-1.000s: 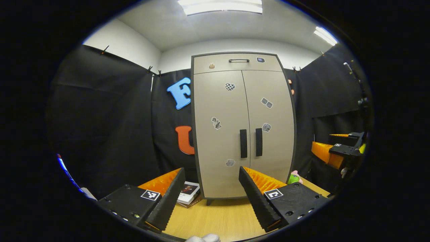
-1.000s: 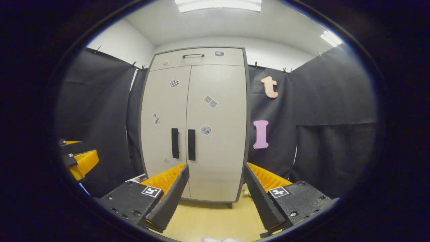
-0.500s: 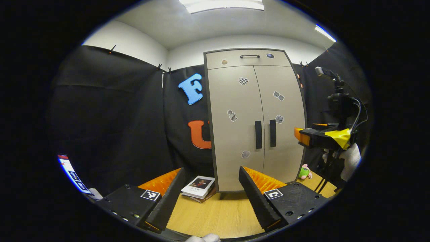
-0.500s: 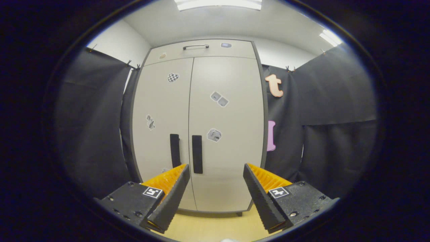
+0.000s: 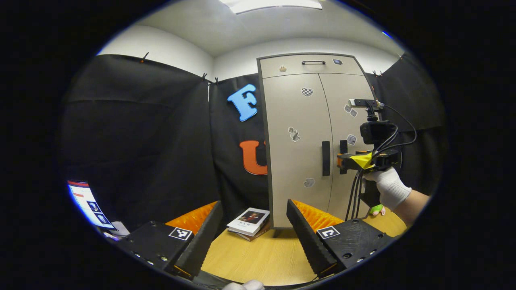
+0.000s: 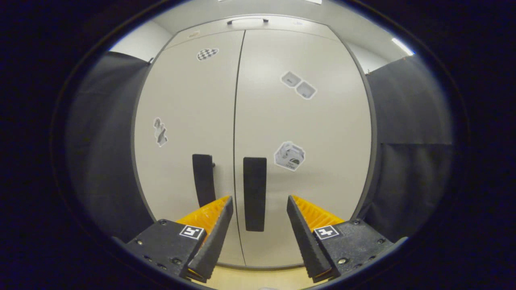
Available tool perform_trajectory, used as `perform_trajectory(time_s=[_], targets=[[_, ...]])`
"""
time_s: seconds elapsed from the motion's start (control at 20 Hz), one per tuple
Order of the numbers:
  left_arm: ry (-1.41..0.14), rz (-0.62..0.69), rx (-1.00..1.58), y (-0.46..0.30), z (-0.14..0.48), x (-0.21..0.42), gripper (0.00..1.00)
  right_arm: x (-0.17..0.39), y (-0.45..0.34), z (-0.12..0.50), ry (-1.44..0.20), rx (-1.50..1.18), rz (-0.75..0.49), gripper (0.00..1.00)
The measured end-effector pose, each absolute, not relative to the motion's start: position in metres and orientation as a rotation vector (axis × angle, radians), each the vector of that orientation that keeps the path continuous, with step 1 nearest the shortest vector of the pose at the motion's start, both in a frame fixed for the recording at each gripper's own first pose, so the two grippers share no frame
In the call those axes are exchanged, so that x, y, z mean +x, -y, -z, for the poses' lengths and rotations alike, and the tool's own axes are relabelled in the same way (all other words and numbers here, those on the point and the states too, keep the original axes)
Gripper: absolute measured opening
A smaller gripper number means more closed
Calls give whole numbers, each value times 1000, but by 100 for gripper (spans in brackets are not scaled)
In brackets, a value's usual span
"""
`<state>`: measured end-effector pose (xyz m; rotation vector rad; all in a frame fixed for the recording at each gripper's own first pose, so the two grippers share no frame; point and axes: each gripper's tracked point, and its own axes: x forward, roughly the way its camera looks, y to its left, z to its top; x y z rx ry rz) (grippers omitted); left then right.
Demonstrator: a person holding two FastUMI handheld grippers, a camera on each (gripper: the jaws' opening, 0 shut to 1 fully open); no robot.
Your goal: Open the right door of the double-door shoe cabinet with the right hand, and open the left door with the left hand.
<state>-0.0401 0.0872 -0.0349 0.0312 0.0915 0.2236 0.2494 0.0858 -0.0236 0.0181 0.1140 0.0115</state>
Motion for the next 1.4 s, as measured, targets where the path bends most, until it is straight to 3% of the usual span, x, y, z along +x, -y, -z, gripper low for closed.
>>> perform_trajectory(time_s=[0.2,0.5,0.85,1.4], targets=[[-94,-267,25,-93,36,-36,96,273,-81,27,-131,37,5,70],[-97,-302,14,-97,37,-35,96,286,-89,30,-141,33,-2,39],[-96,-296,-6,-96,40,-35,96,278,-88,30,-155,19,-29,27],[-76,-241,-9,-91,36,-36,96,257,-77,29,-142,3,-75,23]])
